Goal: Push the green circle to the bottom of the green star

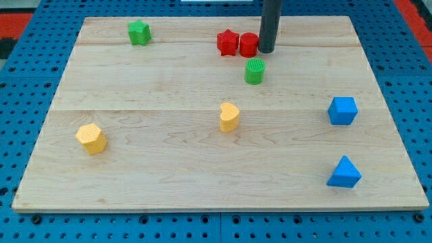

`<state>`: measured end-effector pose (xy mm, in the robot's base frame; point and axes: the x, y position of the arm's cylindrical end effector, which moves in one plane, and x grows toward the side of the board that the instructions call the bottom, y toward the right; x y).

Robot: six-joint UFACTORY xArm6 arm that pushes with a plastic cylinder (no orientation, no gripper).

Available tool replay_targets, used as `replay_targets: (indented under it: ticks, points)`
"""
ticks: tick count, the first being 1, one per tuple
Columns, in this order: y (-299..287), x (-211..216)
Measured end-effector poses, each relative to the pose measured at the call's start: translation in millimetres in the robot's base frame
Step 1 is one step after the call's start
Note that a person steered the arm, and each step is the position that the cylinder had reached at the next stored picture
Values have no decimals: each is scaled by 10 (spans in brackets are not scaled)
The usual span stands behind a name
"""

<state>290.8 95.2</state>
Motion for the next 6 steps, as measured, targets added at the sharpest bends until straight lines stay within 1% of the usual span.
replay_targets:
  ticks: [1,2,3,4,5,6]
  points:
    - [398,169]
    - [713,434]
    - [278,478]
    - [120,629]
    - [82,744]
    - [-281,501]
